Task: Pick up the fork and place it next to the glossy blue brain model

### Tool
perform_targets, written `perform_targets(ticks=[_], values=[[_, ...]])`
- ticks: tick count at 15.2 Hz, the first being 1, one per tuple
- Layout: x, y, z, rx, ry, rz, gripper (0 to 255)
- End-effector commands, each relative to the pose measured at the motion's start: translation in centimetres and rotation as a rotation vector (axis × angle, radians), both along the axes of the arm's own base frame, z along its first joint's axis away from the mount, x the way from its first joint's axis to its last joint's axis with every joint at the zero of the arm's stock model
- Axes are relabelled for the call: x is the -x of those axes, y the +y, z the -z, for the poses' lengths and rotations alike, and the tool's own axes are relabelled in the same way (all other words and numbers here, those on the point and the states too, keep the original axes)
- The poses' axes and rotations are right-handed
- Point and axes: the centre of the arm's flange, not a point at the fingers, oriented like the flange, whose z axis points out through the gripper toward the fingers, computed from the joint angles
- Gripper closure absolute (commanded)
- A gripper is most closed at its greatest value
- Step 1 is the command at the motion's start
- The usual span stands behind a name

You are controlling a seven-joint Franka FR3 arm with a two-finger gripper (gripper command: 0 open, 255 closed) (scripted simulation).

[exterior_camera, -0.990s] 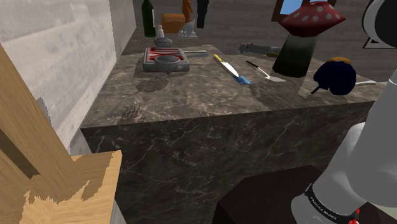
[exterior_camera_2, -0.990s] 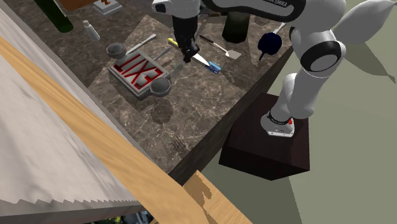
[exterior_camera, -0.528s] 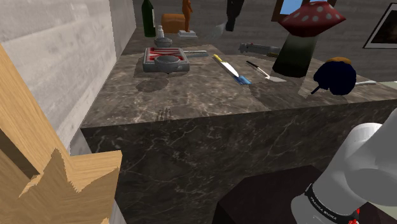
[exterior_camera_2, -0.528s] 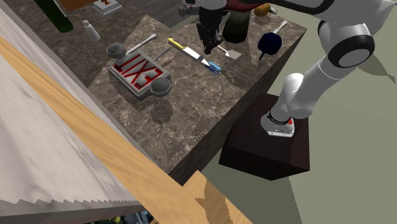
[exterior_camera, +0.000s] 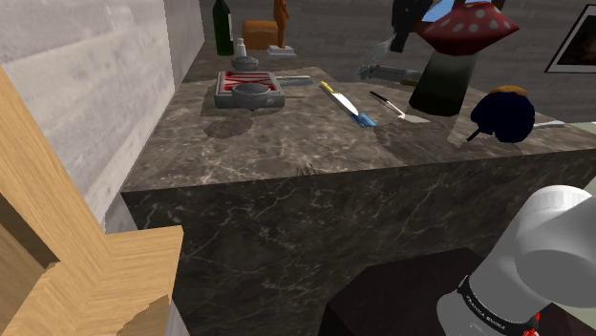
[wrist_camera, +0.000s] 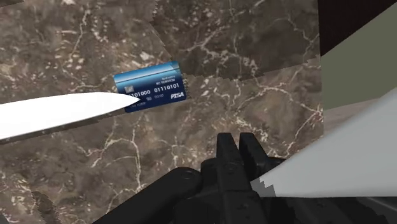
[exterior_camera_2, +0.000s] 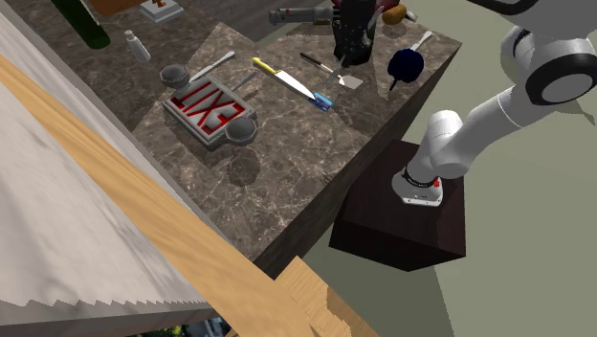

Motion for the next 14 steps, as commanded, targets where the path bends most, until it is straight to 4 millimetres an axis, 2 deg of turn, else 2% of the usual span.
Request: perform_targets(ticks=[1, 14], values=[[1.6, -1.9, -0.1, 0.000, 0.000, -0.001, 255], [12.8, -14.8, -0.1, 0.000, 0.000, -0.001, 255]])
